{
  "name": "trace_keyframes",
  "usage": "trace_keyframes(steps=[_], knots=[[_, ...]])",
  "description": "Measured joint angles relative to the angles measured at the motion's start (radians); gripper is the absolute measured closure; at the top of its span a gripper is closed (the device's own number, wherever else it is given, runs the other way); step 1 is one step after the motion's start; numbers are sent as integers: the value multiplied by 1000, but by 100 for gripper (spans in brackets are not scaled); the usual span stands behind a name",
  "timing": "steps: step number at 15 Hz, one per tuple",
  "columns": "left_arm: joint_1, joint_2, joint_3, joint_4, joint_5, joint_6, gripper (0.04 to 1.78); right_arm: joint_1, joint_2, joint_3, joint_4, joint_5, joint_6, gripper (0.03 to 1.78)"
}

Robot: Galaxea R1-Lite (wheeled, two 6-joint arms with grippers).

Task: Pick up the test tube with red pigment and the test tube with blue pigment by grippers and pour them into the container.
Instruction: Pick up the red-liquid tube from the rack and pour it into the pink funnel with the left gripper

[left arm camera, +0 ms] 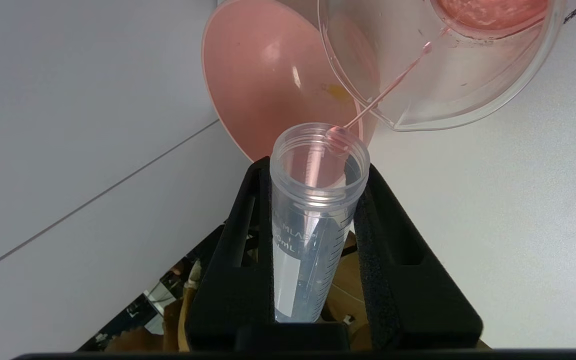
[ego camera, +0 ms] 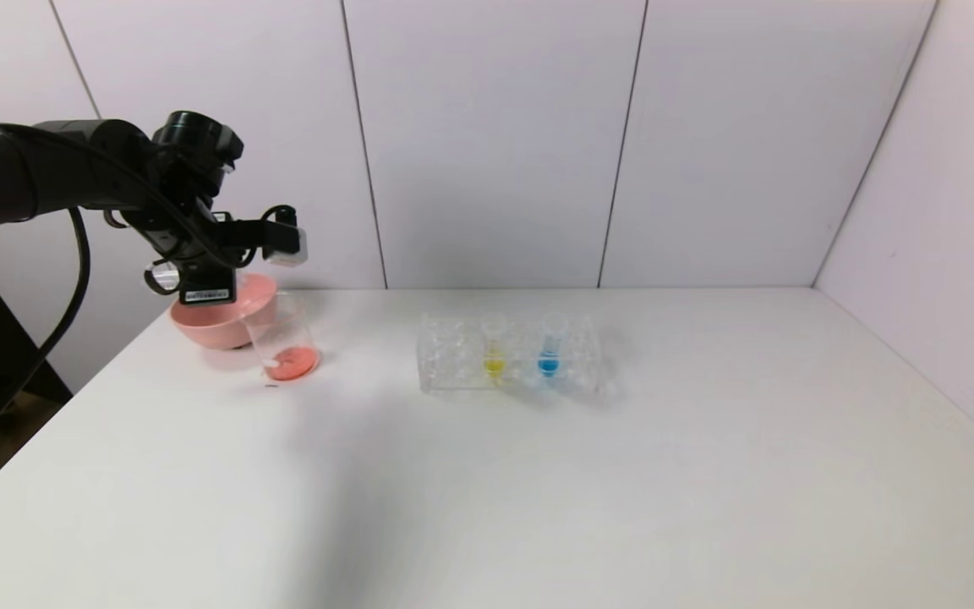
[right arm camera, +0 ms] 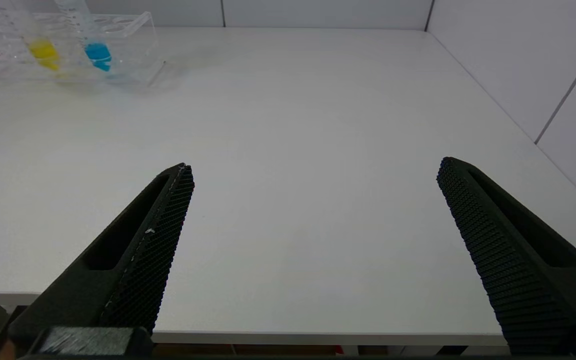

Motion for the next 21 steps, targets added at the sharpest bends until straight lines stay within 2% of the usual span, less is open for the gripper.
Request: trace_keyframes(steps=[6, 16, 21], knots=[[-8, 1, 0, -3, 35, 11, 132, 0, 0, 0, 0, 0, 0, 4], [-11, -10, 0, -7, 29, 1, 132, 0, 0, 0, 0, 0, 0, 4], [-8, -58, 1, -71, 11, -117, 132, 0, 0, 0, 0, 0, 0, 4]])
